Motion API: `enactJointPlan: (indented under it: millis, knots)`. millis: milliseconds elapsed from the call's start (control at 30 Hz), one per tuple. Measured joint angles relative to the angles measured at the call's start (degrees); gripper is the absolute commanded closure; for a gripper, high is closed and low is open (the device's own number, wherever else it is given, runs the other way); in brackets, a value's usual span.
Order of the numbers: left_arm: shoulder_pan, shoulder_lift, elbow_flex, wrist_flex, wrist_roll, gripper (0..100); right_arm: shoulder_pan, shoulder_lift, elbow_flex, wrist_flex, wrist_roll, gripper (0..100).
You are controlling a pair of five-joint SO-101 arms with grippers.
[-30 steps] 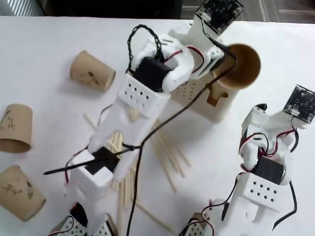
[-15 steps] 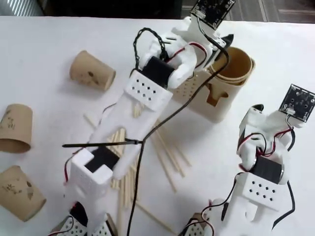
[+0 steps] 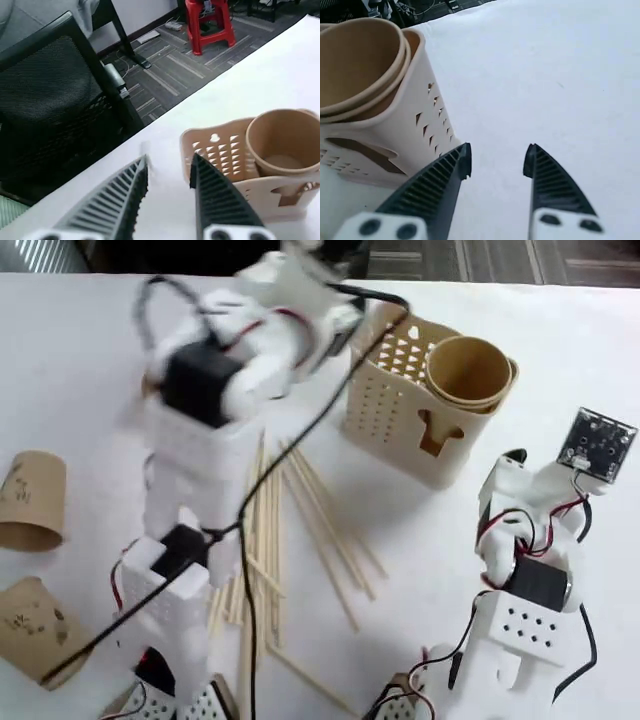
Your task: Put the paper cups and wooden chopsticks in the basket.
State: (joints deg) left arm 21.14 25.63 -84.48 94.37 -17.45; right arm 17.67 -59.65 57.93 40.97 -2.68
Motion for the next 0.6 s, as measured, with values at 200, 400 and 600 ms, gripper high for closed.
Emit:
enactJointPlan:
  millis: [200, 400, 600]
  knots:
    - [-11.52, -0.09, -7.56, 7.74, -2.46, 86, -0.7, 0.0, 0.97, 0.0, 0.0, 82.0]
    - [-25.41, -2.99, 1.58, 8.09, -6.42, 86, -3.43, 0.0, 0.97, 0.0, 2.9, 82.2]
    - [-34.81, -13.01, 20.57, 8.09, -16.62, 86, -3.69, 0.0, 2.11, 0.0, 3.16, 82.0]
